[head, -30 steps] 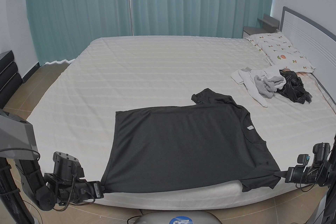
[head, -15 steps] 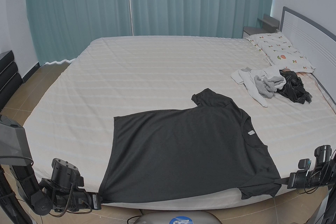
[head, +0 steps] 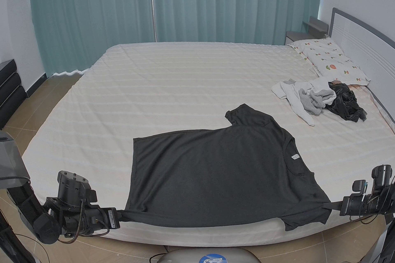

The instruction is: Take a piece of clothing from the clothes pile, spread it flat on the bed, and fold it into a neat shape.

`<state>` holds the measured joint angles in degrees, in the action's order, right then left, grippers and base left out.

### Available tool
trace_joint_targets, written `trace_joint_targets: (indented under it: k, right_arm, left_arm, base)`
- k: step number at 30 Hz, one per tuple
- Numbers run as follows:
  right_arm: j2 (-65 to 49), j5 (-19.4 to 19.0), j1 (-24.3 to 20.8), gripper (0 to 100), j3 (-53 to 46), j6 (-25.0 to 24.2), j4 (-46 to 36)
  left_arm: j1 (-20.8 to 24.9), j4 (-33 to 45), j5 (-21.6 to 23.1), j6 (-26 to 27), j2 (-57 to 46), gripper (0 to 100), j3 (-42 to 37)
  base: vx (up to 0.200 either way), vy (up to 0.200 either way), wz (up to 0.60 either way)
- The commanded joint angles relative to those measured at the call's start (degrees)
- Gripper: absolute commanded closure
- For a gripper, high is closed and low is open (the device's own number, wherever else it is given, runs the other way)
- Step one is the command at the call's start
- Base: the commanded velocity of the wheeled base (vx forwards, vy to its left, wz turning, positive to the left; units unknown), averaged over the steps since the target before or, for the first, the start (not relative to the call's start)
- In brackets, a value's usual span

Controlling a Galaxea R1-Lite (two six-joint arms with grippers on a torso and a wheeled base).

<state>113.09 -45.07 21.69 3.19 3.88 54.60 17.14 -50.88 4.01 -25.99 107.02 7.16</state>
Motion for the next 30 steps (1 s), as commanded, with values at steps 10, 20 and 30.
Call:
trace_joint_targets:
  k: [10,20,30]
  right_arm:
    - [0.2,0.42,-6.31,100,11.4,-9.24,0.15]
    - [3.01,3.94,-7.54,100,16.93,-13.28,-0.02]
    - [6.7,3.94,-7.54,100,18.78,-13.28,0.42]
  left_arm:
    - [-1.5,-0.71,-4.01,-5.91,4.42,100,8.4]
    - [-3.17,-1.5,-5.5,-8.37,7.68,100,12.62]
    - [-3.52,-2.38,-6.12,-8.2,12.33,100,16.84]
  base:
    - [0.0,0.0,0.0]
    - [0.0,0.0,0.0]
    - [0.0,0.0,0.0]
